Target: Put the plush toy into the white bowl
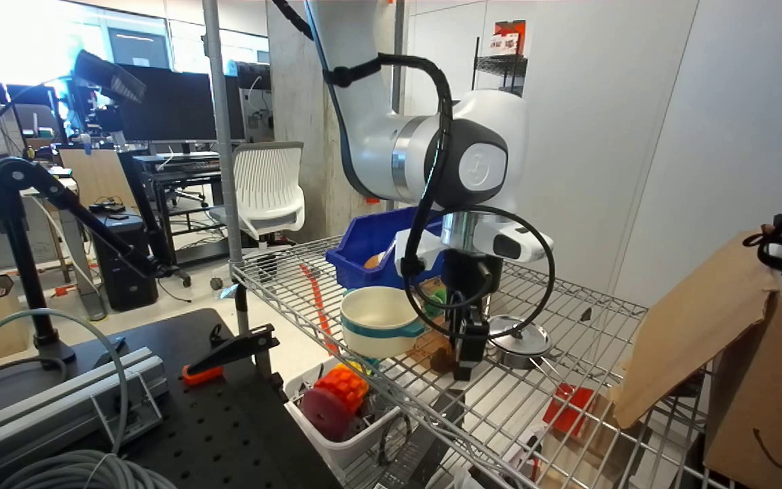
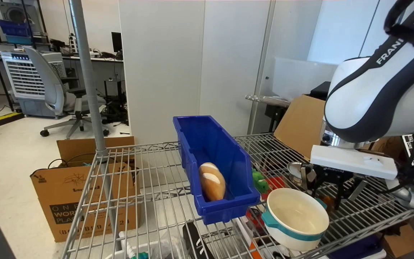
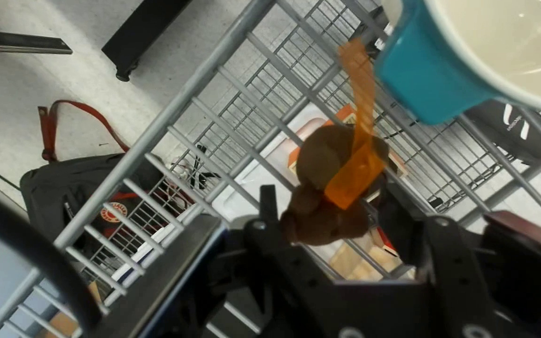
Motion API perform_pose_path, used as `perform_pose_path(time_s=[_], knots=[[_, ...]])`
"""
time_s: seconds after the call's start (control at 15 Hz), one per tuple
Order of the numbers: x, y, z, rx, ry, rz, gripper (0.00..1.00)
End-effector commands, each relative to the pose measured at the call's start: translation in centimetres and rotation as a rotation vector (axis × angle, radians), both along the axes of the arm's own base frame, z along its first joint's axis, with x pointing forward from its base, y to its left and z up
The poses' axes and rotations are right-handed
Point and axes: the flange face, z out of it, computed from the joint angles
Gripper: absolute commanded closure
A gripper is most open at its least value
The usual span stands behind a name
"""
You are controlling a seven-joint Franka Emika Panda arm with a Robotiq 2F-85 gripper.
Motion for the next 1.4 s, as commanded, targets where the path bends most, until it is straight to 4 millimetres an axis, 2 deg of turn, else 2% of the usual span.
perform_pose_path(time_s=[0.0,0.07,0.2,0.27,0.53,0.67,0.8,1.0,1.33], knots=[[0.6,0.2,-0.1,-0.036,-0.015,0.004,0.73],[0.4,0.3,0.3,-0.041,-0.023,0.018,0.80],[-0.8,0.5,2.5,-0.045,-0.047,0.059,0.95],[-1.4,0.7,3.7,-0.043,-0.064,0.078,0.98],[-4.0,2.7,9.4,0.004,-0.140,0.170,0.96],[-4.8,4.7,11.9,0.051,-0.174,0.223,0.96],[-4.7,7.1,13.2,0.084,-0.188,0.259,0.96],[-4.2,9.8,12.9,0.106,-0.185,0.296,0.96],[-5.1,11.3,9.3,0.134,-0.091,0.358,0.96]])
